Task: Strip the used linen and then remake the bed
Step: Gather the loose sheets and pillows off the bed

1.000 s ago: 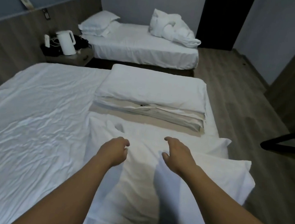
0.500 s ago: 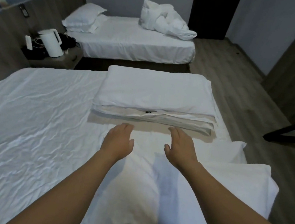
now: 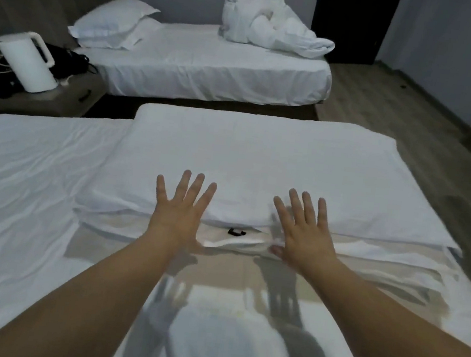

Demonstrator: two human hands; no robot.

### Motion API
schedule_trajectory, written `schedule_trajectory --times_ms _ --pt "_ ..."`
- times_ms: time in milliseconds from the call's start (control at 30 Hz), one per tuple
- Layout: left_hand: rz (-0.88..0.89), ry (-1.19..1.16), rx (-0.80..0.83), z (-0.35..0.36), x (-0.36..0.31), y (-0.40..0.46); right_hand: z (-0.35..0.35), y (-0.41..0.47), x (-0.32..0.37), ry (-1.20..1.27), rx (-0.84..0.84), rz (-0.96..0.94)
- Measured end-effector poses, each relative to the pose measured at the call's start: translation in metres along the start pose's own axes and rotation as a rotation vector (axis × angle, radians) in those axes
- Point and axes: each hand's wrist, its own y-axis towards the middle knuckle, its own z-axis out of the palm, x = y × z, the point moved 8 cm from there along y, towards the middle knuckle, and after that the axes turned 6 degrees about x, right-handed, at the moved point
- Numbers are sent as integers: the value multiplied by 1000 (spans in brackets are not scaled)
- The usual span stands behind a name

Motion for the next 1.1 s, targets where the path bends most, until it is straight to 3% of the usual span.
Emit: schedule_trajectory --times_ms 133,267,367,567,667,800,933,1100 --pt "11 -37 -64 83 -34 90 108 49 12 104 -190 19" --pt "-24 -154 -462 140 -83 113 158 50 24 142 -529 65" --pt "-36 -264 -647 152 -84 119 171 54 21 210 -582 53" --pt "137 -319 -544 136 -80 100 168 52 17 297 -569 51" --pt "272 -214 -384 136 -81 93 174 56 18 319 -524 41" --pt "276 -53 -311 130 -82 119 181 57 17 348 -512 52" --pt "197 -27 -384 130 -82 130 179 57 19 315 -529 21" --pt "135 -175 -615 136 -80 125 168 58 24 321 -541 -73"
